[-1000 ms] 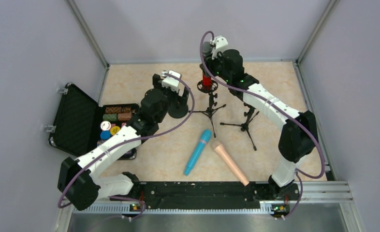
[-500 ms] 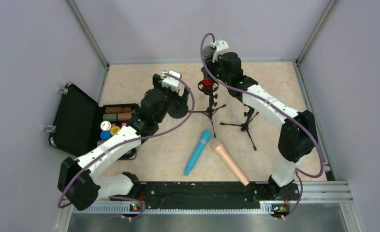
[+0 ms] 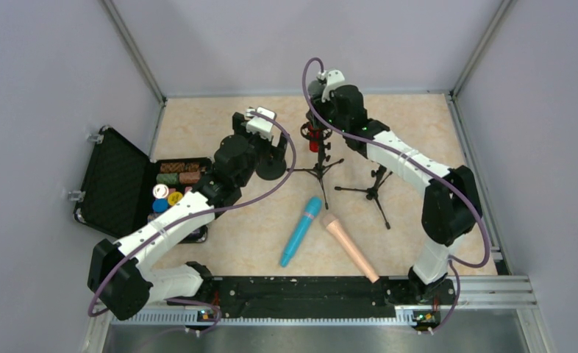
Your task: Attach the microphones to the stand
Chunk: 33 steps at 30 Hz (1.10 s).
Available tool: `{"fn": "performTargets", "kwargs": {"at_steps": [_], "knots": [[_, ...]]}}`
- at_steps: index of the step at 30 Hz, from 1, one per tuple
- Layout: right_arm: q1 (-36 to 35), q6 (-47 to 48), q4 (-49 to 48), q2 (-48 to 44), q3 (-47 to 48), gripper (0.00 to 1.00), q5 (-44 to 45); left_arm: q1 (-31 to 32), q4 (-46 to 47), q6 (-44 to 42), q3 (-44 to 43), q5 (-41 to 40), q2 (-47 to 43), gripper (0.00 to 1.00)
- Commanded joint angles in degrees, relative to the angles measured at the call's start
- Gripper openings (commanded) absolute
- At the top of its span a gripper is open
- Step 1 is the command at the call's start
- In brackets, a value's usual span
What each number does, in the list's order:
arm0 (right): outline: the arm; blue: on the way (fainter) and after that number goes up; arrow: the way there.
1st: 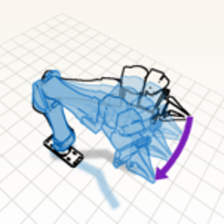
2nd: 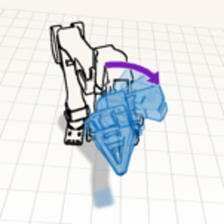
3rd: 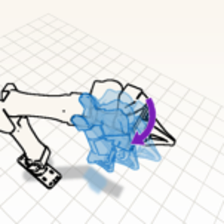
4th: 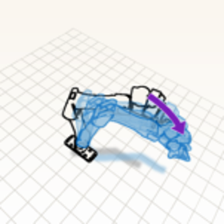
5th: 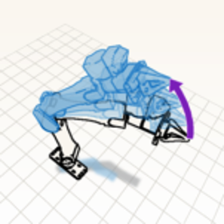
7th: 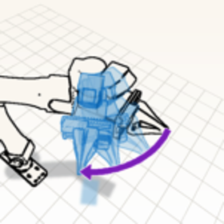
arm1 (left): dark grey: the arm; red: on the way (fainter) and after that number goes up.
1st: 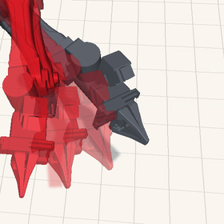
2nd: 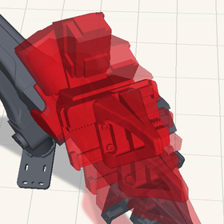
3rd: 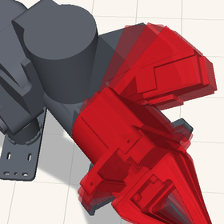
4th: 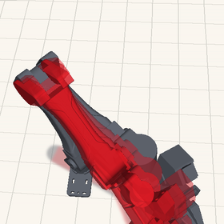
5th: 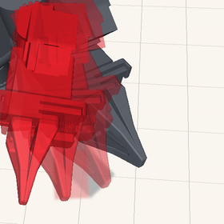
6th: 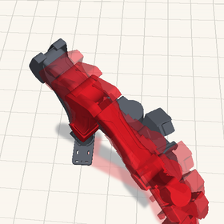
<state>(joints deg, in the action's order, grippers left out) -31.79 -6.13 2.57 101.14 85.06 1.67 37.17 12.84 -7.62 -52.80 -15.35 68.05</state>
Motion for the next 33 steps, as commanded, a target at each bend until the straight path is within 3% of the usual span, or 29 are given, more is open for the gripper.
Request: {"fn": "performTargets", "kwargs": {"at_steps": [1, 12, 21, 25, 28, 33], "knots": [[-0.99, 0.29, 5.21, 1.22, -5.19, 0.00, -1.33, -0.13, 1.94, 0.29, 0.15, 0.54, 0.24, 0.99], [-1.08, -0.45, 0.64, -3.07, -11.27, 0.00, -0.10, -0.14, 1.98, 0.31, 0.15, 0.20, 0.49, 0.99], [-1.08, -1.10, -2.05, -7.76, -13.39, 0.58, -0.60, -0.16, 1.88, 0.40, 0.15, 0.44, 0.43, 0.99], [-1.06, -2.22, -2.83, -9.66, -13.92, 0.78, -1.41, -0.12, 1.76, 0.62, 0.06, 0.97, 0.35, 0.99], [-1.08, -3.15, -4.27, -11.53, -15.01, 0.88, -2.99, -0.15, 1.80, 0.49, 0.10, 0.71, 0.22, 0.99], [-1.08, -5.93, -4.56, -14.31, -16.18, 0.91, -2.11, -0.08, 1.78, 0.58, 0.07, 1.04, 0.36, 0.99]]}}
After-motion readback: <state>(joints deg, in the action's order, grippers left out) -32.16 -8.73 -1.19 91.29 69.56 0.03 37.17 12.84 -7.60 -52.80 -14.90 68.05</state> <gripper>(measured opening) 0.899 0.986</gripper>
